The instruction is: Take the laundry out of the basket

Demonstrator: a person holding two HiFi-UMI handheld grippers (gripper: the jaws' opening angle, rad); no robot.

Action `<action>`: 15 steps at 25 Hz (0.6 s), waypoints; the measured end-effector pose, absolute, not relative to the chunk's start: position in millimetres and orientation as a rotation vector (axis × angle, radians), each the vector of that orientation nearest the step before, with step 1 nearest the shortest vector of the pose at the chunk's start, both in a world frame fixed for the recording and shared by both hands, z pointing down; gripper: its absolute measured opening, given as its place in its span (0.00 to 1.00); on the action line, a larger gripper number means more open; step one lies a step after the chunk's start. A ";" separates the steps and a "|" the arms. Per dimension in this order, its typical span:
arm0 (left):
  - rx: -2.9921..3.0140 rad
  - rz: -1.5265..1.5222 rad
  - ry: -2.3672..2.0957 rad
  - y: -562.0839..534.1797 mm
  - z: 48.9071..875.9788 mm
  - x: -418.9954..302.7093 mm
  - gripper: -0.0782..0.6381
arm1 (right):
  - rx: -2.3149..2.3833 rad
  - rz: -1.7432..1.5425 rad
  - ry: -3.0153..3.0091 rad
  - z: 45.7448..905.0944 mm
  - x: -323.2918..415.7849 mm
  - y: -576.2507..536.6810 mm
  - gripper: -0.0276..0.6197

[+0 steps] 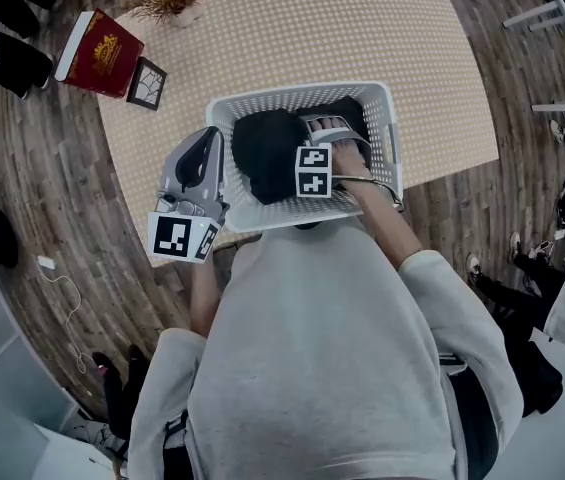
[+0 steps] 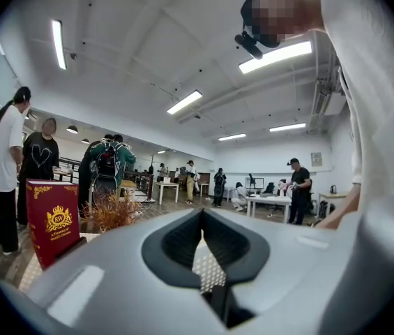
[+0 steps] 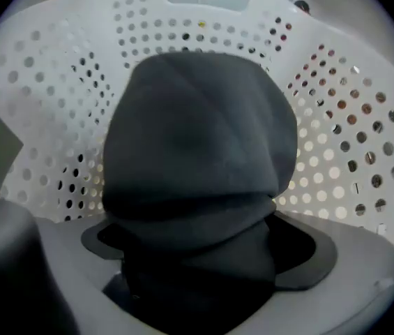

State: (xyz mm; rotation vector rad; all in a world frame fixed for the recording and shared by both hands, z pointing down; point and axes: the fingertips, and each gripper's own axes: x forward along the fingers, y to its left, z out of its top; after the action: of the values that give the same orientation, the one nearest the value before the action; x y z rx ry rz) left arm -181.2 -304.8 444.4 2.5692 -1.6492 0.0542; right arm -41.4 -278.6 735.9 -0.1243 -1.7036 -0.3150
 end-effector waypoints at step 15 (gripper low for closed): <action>2.586 0.030 -1.599 -307.1 444.6 -171.8 0.12 | -0.235 -0.152 -1.616 784.0 -43.7 -282.4 0.97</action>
State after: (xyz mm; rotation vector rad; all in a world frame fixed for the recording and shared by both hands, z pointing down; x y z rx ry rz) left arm -171.8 -307.1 444.6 2.5857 -1.5993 0.0302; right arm -43.7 -282.4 784.0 -0.2350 -1.6165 -0.1520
